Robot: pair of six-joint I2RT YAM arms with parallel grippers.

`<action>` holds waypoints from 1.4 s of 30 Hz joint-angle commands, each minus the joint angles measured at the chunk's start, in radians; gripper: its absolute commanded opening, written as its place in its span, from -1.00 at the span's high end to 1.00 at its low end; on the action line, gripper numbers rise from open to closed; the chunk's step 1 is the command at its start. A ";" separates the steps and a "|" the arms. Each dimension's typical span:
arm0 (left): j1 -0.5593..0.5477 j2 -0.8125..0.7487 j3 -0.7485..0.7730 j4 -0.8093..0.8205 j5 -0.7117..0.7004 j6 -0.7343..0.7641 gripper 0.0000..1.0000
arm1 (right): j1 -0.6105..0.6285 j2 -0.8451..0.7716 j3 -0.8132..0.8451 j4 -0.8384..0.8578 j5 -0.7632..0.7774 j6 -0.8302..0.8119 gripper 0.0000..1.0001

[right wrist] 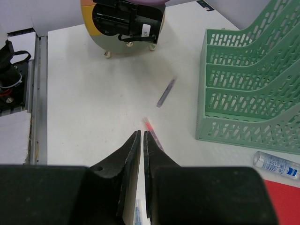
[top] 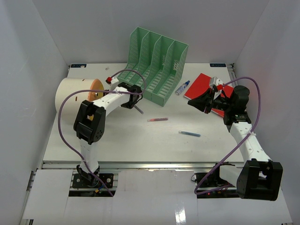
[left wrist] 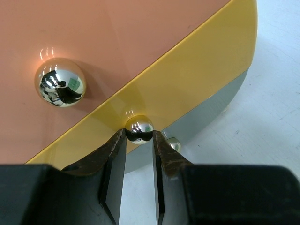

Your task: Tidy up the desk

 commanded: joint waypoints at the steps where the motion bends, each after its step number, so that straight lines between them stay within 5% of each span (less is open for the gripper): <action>1: -0.044 -0.051 0.036 -0.059 0.006 0.012 0.94 | -0.004 0.003 -0.002 0.026 -0.017 0.004 0.75; 14: -0.178 -0.021 0.107 -0.059 0.083 0.010 0.99 | -0.004 0.000 -0.002 0.027 -0.019 0.002 0.75; 15: -0.181 -0.020 0.107 -0.059 0.087 0.007 0.90 | -0.004 0.000 -0.002 0.028 -0.019 0.002 0.75; 18: -0.183 -0.026 0.105 -0.059 0.093 0.006 0.20 | -0.006 -0.001 -0.002 0.028 -0.019 0.002 0.75; 21: -0.182 -0.038 0.112 -0.058 0.106 0.020 -0.17 | -0.006 -0.001 -0.002 0.026 -0.017 0.002 0.75; 27: -0.208 -0.065 0.142 0.067 0.166 0.221 -0.41 | -0.006 0.000 -0.003 0.026 -0.019 0.000 0.75; 32: -0.252 -0.166 0.056 0.348 0.341 0.549 -0.60 | -0.007 -0.001 -0.004 0.025 -0.020 -0.001 0.75; 36: -0.260 -0.310 -0.102 0.634 0.684 0.798 -0.83 | -0.009 -0.001 -0.004 0.023 -0.022 -0.001 0.75; 39: -0.257 -0.394 -0.204 0.795 0.952 0.853 -0.96 | -0.011 -0.001 -0.002 0.021 -0.020 -0.003 0.75; 42: -0.253 -0.391 -0.202 0.817 0.992 0.795 -0.96 | -0.012 -0.001 -0.001 0.018 -0.018 -0.004 0.75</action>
